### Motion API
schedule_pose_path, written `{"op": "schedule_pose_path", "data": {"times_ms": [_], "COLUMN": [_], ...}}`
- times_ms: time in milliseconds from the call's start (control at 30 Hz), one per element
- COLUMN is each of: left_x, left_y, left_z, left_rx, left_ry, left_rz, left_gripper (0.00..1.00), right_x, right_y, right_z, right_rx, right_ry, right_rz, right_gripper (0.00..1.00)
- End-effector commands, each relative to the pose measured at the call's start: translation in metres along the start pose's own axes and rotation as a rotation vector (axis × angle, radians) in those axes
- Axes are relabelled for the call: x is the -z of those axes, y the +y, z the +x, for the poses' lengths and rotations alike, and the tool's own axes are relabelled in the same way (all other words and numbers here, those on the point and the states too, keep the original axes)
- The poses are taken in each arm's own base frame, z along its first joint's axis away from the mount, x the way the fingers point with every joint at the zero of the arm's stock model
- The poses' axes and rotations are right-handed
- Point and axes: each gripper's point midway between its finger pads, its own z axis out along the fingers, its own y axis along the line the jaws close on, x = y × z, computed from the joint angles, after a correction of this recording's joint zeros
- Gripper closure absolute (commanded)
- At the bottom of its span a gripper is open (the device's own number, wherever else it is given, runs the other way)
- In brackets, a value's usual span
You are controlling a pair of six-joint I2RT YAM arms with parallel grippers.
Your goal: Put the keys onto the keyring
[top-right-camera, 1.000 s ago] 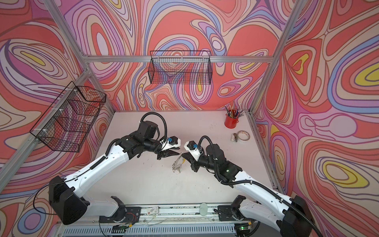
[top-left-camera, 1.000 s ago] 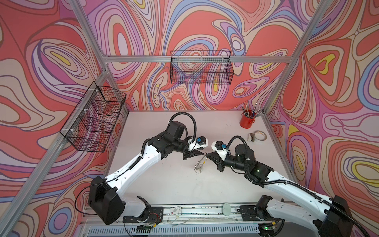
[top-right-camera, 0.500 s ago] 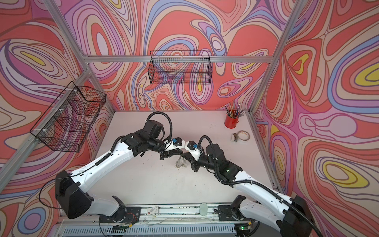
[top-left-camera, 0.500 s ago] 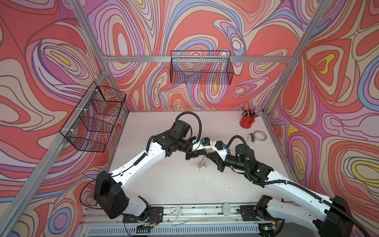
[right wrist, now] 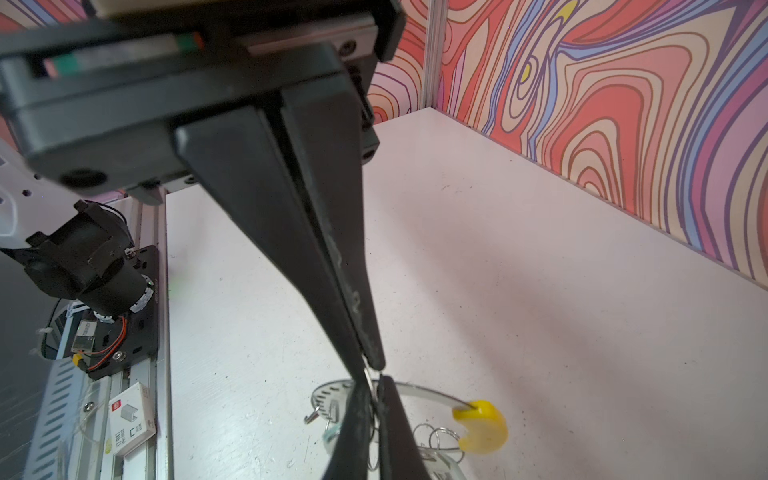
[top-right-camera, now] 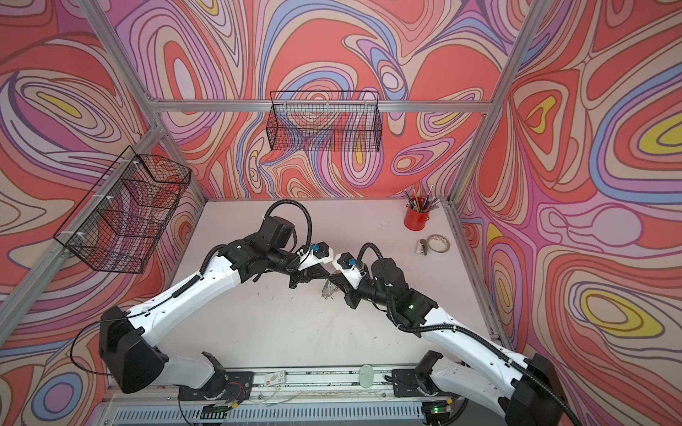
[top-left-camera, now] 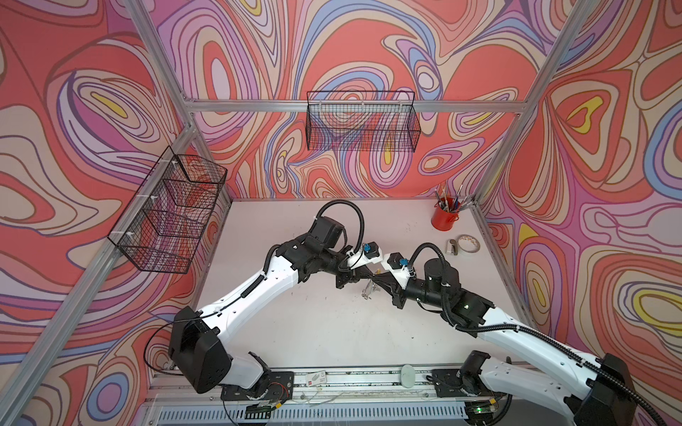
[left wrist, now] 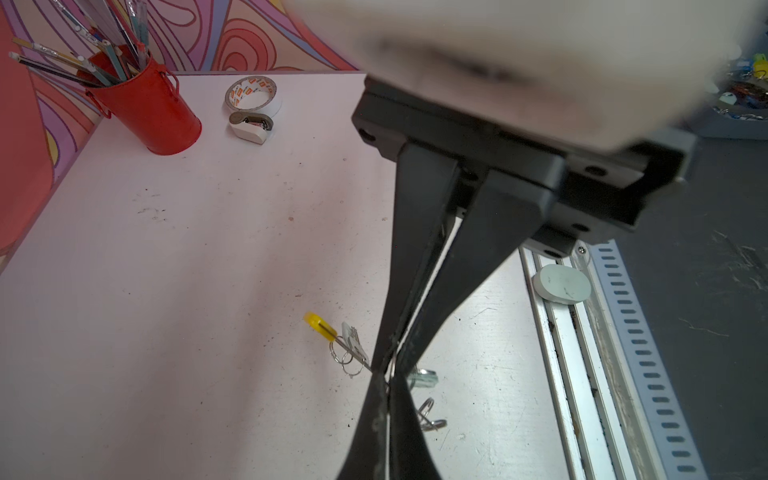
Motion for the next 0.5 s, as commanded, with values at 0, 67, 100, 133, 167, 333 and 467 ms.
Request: {"op": "schedule_pose_path", "data": {"times_ms": [0, 67, 100, 133, 167, 333, 467], "left_x": [0.005, 0.006, 0.007, 0.008, 0.009, 0.017, 0.025], "left_y": [0.004, 0.004, 0.006, 0.007, 0.009, 0.014, 0.016], "left_z": [-0.007, -0.008, -0.009, -0.01, -0.01, -0.014, -0.021], "left_rx": [0.063, 0.076, 0.08, 0.087, 0.095, 0.141, 0.165], "left_ry": [-0.048, -0.068, -0.08, -0.09, -0.102, -0.167, -0.253], "left_rz": [-0.052, -0.062, -0.071, -0.081, -0.091, -0.114, -0.136], "left_gripper": [1.0, 1.0, 1.0, 1.0, 1.0, 1.0, 1.0], "right_x": [0.006, 0.007, 0.007, 0.008, 0.008, 0.017, 0.026], "right_y": [-0.001, -0.003, -0.003, -0.003, -0.002, 0.0, -0.006], "right_z": [-0.024, -0.026, -0.026, -0.028, -0.028, -0.034, -0.042], "right_rx": [0.046, 0.044, 0.038, 0.035, 0.033, -0.002, -0.059], "right_ry": [-0.056, -0.054, -0.05, -0.047, -0.044, -0.046, -0.073], "right_rz": [0.014, 0.024, 0.027, 0.025, 0.022, 0.024, 0.064], "right_gripper": [0.95, 0.88, 0.85, 0.83, 0.81, 0.7, 0.61]}}
